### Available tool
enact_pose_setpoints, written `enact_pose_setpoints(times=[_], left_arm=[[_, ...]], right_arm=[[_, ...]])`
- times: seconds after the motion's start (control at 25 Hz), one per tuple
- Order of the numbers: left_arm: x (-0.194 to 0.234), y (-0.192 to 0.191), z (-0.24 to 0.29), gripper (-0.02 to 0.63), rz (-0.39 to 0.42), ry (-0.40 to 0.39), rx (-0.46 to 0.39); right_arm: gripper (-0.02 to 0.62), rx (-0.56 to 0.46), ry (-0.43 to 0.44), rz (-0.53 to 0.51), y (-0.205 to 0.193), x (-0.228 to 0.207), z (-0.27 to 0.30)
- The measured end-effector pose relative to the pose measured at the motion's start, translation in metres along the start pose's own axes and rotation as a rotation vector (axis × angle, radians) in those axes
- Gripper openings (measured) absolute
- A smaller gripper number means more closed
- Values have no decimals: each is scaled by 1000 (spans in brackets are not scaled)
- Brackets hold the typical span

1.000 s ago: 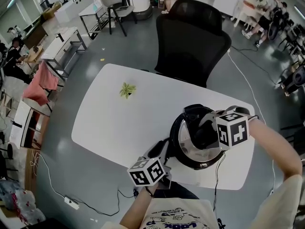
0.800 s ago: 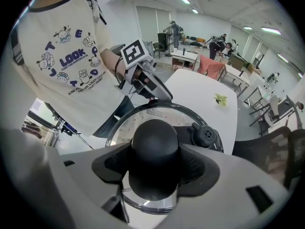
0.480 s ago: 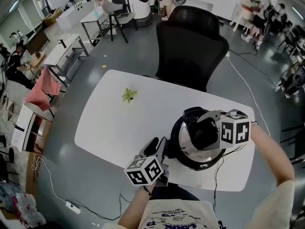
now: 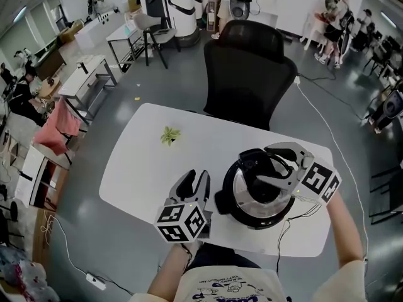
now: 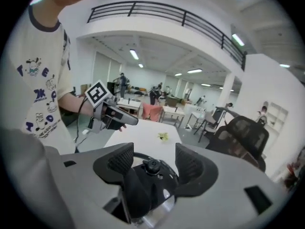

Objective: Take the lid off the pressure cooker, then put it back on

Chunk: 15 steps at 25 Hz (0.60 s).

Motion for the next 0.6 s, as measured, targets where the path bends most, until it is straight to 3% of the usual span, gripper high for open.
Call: enact_pose_setpoints(times=[0.2, 0.44, 0.6], left_arm=[[1, 34, 0, 147, 108, 18, -77], [-7, 67, -1, 122, 213, 11, -154], [-14, 83, -4, 82, 274, 11, -197]], right_arm=[[164, -237, -223, 89, 14, -11, -26], [86, -436, -437, 207, 19, -12, -49], [43, -538, -535, 280, 20, -6, -60]])
Point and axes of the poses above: the fingertips, and each gripper's own axes: z forward along the fingers, x to its left, y out of its top, the point moved 6 cm from there along -z, backward along the fingers, and after that the axes turned 15 degrees about z, right-handed, at the moved point
